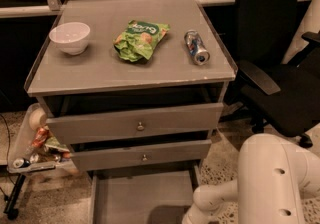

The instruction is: Open bottom drawer

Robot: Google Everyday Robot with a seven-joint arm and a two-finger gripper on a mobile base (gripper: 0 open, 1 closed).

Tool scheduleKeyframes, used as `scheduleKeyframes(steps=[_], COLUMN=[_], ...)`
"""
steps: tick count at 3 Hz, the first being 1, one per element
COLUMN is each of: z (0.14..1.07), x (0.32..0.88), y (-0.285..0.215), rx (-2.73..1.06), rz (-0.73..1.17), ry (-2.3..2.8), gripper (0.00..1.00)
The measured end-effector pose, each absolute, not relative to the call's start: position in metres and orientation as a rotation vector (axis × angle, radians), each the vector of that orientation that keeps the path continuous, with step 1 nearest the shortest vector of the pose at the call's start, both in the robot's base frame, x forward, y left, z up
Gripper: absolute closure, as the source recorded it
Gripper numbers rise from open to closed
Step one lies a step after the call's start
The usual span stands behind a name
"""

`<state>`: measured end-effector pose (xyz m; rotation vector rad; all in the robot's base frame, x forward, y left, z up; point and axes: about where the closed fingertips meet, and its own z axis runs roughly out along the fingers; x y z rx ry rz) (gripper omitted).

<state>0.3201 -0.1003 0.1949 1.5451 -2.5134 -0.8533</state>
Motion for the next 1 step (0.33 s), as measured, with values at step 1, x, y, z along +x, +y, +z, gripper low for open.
scheduleKeyframes(steps=[1], z=[0.1937], x=[0.3221], y=[-0.0987], rx=[1.545], rz=[-0.853], ry=[-2.513], gripper=[0.0])
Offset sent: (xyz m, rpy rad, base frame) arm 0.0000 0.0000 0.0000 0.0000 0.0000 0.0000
